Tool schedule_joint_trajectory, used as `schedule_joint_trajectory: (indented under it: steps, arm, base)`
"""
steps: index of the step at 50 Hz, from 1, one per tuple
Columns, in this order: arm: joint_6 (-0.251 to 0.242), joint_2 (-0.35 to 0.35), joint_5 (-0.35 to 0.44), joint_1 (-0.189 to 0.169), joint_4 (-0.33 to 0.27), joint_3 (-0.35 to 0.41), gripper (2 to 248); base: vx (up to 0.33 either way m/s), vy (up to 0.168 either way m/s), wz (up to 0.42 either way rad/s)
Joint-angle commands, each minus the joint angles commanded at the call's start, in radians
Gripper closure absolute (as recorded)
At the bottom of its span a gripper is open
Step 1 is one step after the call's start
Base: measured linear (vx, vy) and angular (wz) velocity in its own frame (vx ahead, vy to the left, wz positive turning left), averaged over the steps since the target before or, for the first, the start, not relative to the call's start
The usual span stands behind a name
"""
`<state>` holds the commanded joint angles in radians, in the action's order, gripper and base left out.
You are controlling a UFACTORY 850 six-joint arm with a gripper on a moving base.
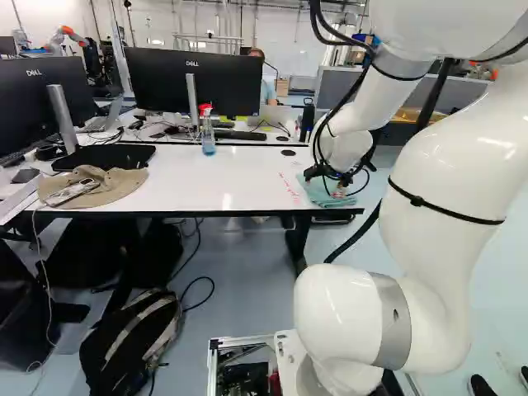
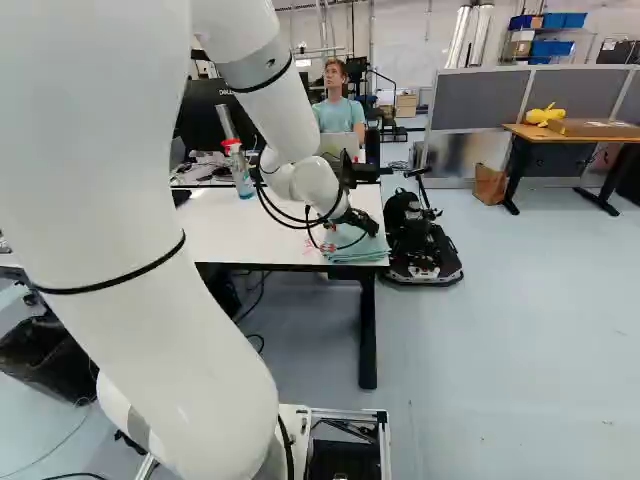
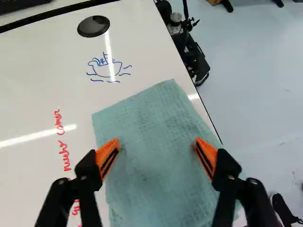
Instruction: Clean the table with the green towel
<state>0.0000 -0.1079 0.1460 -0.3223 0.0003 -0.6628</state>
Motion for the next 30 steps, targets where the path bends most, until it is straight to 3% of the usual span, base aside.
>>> schedule_joint_trajectory:
  steps: [1, 5, 6, 10, 11, 16, 17, 21, 22, 26, 27, 30]
  arm:
    - [0.000, 0.000, 0.000, 0.000, 0.000, 0.000, 44]
    - [0.000, 0.000, 0.000, 0.000, 0.000, 0.000, 44]
    - [0.000, 0.000, 0.000, 0.000, 0.000, 0.000, 82]
    - [0.000, 0.000, 0.000, 0.000, 0.000, 0.000, 82]
    - [0.000, 0.000, 0.000, 0.000, 0.000, 0.000, 118]
    - [0.000, 0.000, 0.000, 0.000, 0.000, 0.000, 118]
    - [0.000, 0.000, 0.000, 0.000, 0.000, 0.000, 152]
    - [0.000, 0.000, 0.000, 0.000, 0.000, 0.000, 152]
    - [0.000, 0.000, 0.000, 0.000, 0.000, 0.000, 185]
    - [0.000, 0.000, 0.000, 0.000, 0.000, 0.000, 185]
    - [0.000, 0.000, 0.000, 0.000, 0.000, 0.000, 206]
    - [0.000, 0.000, 0.000, 0.000, 0.000, 0.000, 206]
  base:
    - [0.000, 0.000, 0.000]
    - [0.000, 0.000, 0.000]
    - [0.000, 0.000, 0.000]
    - [0.000, 0.000, 0.000]
    - [0.000, 0.000, 0.000]
    - [0.000, 0.000, 0.000]
    - [0.000, 0.000, 0.000]
    - [0.000, 0.000, 0.000]
    - [0.000, 0.000, 0.000]
    - [0.000, 0.000, 0.000]
    - [0.000, 0.000, 0.000]
    - [0.000, 0.000, 0.000]
